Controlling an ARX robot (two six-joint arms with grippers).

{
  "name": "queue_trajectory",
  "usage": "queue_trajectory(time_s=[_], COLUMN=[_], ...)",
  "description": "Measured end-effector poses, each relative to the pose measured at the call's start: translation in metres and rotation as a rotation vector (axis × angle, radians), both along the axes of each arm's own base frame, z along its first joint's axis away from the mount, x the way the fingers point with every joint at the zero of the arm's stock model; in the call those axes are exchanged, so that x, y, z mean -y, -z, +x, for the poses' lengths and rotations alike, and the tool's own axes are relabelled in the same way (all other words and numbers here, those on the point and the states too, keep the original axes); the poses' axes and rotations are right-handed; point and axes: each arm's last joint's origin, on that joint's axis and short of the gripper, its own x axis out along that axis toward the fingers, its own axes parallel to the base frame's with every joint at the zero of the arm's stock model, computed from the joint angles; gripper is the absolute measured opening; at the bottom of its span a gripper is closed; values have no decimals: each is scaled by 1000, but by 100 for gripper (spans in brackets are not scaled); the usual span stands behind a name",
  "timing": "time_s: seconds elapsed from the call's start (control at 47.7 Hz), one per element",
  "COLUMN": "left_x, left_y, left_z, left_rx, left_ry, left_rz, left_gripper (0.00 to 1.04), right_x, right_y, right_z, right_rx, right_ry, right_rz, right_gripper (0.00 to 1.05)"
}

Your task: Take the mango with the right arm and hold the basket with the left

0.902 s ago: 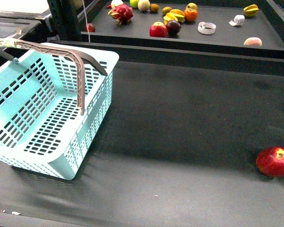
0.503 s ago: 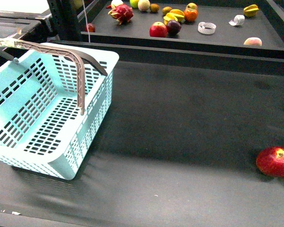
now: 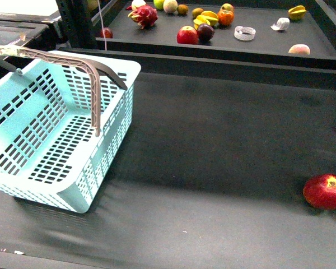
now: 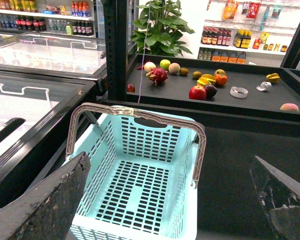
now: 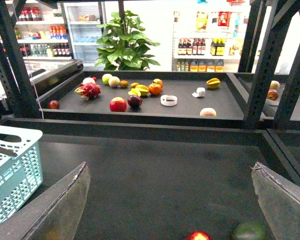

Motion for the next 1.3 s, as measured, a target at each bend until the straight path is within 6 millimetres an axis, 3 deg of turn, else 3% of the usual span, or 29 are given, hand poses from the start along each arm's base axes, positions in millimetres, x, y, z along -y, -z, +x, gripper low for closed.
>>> queue_trajectory(time_s=[0.042,0.21,0.252,0.357,0.503,0.608,1.007,1.3], left_x=[0,1,0,-3,1,12,41,55], left_y=[0,6,8,12,15,29,57,61], left_z=[0,18,23,44,104,149,238,296], left_rx=[-5,-43,-46,-54,-108,-208,-335,-336], left_ry=[-28,-448,-464,-463,-413,-371,-280,-253], left_rz=[-16,-203,-233,-323,-486,-565,-830,-961], left_gripper=[97,97,97,97,97,97,97,97], right_x=[0,0,0,0,0,0,0,0], right_y=[0,0,0,0,0,0,0,0], right_z=[0,0,0,0,0,0,0,0], right_rx=[0,0,0,0,0,0,0,0], right_ry=[0,0,0,0,0,0,0,0], right_rz=[0,0,0,0,0,0,0,0], right_gripper=[96,96,96,96,96,96,96,96])
